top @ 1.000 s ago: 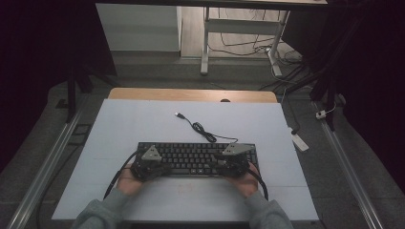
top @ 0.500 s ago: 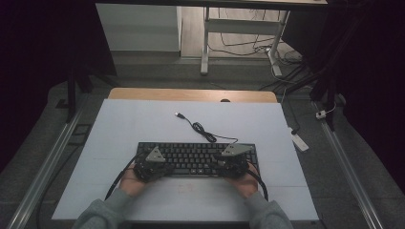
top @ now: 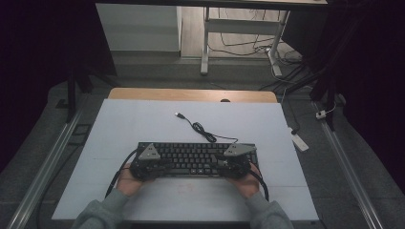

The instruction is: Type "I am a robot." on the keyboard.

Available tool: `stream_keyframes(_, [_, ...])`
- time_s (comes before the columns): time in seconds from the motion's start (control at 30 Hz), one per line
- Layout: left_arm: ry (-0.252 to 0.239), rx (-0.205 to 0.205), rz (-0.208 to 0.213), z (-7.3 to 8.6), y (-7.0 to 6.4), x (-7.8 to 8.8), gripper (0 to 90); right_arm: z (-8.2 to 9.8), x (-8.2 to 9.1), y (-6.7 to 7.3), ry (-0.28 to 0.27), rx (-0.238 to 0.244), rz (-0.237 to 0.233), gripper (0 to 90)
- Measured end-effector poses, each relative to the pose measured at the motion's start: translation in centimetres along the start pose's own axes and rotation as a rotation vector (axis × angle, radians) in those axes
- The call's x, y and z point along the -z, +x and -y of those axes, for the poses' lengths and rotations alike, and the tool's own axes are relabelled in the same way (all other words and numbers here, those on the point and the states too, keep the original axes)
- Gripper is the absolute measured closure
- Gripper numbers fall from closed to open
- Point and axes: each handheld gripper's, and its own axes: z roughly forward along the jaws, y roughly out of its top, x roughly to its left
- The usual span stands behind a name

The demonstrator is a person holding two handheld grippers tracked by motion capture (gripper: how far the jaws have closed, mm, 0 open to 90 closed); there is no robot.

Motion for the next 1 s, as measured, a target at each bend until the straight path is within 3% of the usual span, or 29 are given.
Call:
stream_keyframes(0.07, [-0.007, 0.015, -0.011, 0.0, 0.2, 0.2, 61.2, 0.3, 0.6, 0.1, -0.012, 0.003, 0.001, 55.5])
stream_keyframes(0.37, [-0.005, 0.085, -0.038, -0.1, 1.2, 1.1, 41.3, 1.1, 2.0, -0.1, -0.034, 0.002, 0.008, 54.0])
stream_keyframes(0.7, [-0.015, 0.131, -0.057, -0.1, 2.2, 2.1, 35.8, 1.7, 2.6, -0.3, -0.031, 0.001, 0.006, 53.3])
stream_keyframes(1.0, [-0.007, 0.111, -0.086, -0.1, 2.6, 2.3, 39.5, 1.7, 2.5, -0.4, -0.022, 0.006, 0.022, 53.1])
